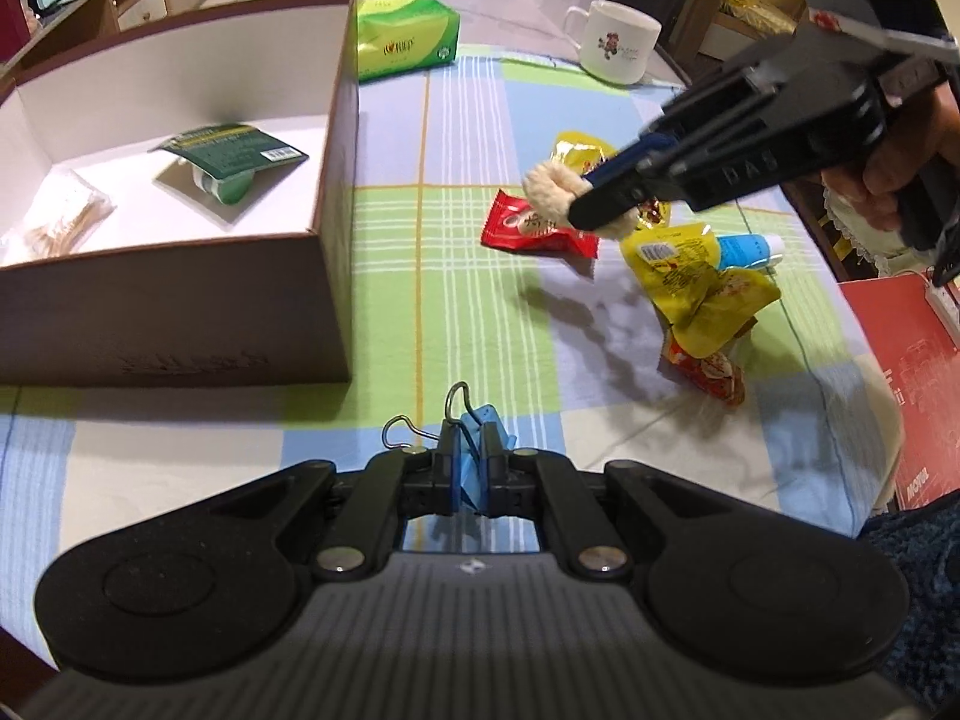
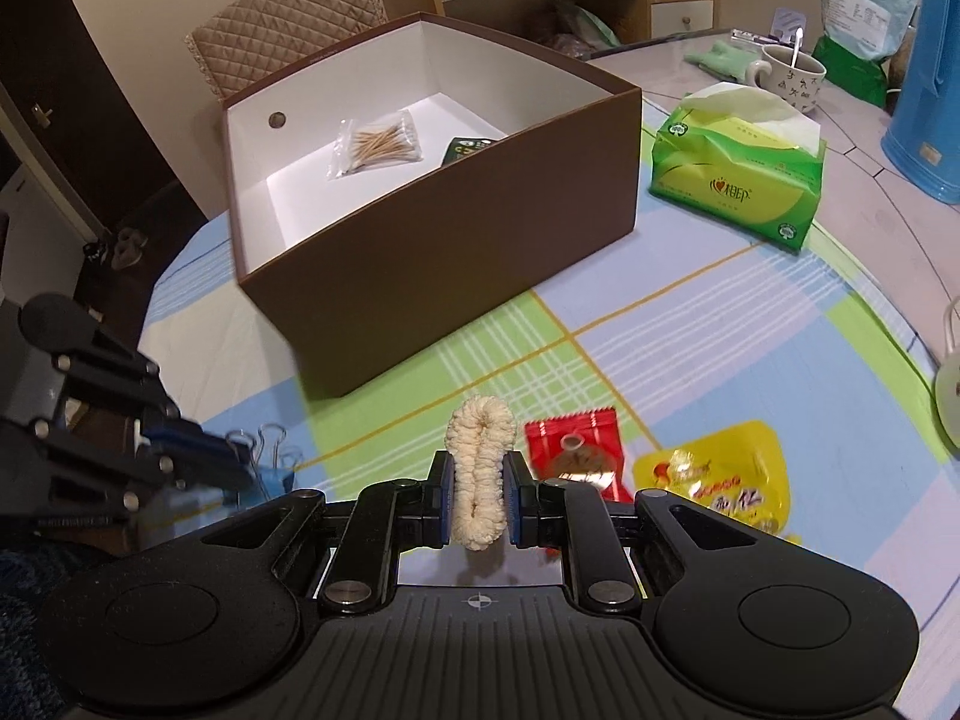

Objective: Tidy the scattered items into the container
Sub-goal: 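Carry the binder clip and ring snack over the box with both tools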

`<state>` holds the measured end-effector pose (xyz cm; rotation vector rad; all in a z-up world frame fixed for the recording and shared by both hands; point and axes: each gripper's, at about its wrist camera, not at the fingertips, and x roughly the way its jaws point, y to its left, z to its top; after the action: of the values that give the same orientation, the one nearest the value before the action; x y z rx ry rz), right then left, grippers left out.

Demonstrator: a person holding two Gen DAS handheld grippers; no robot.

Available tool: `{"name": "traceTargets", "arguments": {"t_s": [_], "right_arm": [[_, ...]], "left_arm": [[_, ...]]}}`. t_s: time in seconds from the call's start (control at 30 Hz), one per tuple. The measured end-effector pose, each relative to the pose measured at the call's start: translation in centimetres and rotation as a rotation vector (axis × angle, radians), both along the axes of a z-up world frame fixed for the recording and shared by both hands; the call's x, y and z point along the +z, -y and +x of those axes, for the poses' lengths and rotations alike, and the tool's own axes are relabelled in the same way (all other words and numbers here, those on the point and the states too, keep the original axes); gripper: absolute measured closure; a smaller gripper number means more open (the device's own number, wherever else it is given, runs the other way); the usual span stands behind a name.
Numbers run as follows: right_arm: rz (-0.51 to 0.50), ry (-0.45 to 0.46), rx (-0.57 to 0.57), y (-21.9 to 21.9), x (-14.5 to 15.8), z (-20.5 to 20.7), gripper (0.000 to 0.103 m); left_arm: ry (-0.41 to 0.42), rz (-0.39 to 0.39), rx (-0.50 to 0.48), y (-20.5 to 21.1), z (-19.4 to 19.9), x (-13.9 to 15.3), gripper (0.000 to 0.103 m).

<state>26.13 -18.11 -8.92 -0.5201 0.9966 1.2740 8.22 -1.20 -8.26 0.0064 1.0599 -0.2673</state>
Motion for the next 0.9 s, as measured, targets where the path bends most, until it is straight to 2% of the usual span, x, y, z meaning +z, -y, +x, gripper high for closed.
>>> {"name": "traceTargets", "arguments": {"t_s": [0.3,0.43,0.7,0.9], "right_arm": [[-0.024,0.011,-0.036,0.9,1.6,-0.7,0.087],[-0.012,0.031,-0.059,0.8,3.4,-0.2,0.087],[0.056,0.095,-0.066,-2.0,8.7,0.5,0.087],[0.101,0.137,-0.056,-5.6,11.9,0.2,0.087]], "left_arm": [[0.06,0.021,-0.012,-3.0,-1.7,4.0,0.1],[0.097,0.069,-0.019,-6.0,-1.6,6.6,0.1],[0.202,0.237,-0.097,-12.0,1.7,12.7,0.1],[0.249,0.277,-0.144,-15.6,4.9,14.3,0.1]]}}
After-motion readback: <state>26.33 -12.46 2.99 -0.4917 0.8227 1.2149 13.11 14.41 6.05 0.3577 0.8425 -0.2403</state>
